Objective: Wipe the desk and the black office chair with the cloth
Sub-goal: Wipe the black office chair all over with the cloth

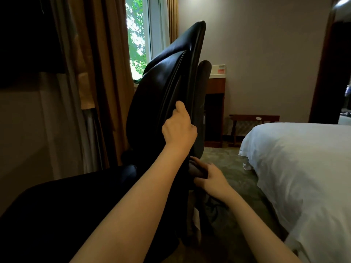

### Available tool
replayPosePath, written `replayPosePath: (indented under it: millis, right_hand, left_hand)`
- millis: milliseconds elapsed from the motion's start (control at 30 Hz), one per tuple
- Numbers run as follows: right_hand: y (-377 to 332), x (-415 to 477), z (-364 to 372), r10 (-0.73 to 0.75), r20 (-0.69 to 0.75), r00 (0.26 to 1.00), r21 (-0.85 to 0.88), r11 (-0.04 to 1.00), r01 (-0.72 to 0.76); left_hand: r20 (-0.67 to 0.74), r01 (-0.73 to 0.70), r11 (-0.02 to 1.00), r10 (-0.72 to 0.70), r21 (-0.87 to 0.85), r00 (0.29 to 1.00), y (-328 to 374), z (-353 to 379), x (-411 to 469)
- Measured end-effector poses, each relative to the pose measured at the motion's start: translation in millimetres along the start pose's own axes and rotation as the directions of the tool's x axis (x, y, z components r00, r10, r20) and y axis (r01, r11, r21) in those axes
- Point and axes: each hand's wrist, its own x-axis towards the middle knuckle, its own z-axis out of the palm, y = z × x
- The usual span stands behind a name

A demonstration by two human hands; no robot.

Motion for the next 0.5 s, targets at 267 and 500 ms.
replayPosePath:
  millis: [267, 500]
  right_hand:
    - [-28, 27, -28, -0.012, -0.297, 0.955, 0.254, 0.963, 0.091]
    - [-51, 41, -22, -0.089, -0.328, 0.94, 0.373, 0.902, 0.215]
  left_hand:
    - [0.048, -0.059, 0.993, 0.064, -0.103, 0.997, -7, -13, -11]
    - [0.07, -0.089, 0.983, 0.102, -0.158, 0.992, -21, -37, -17]
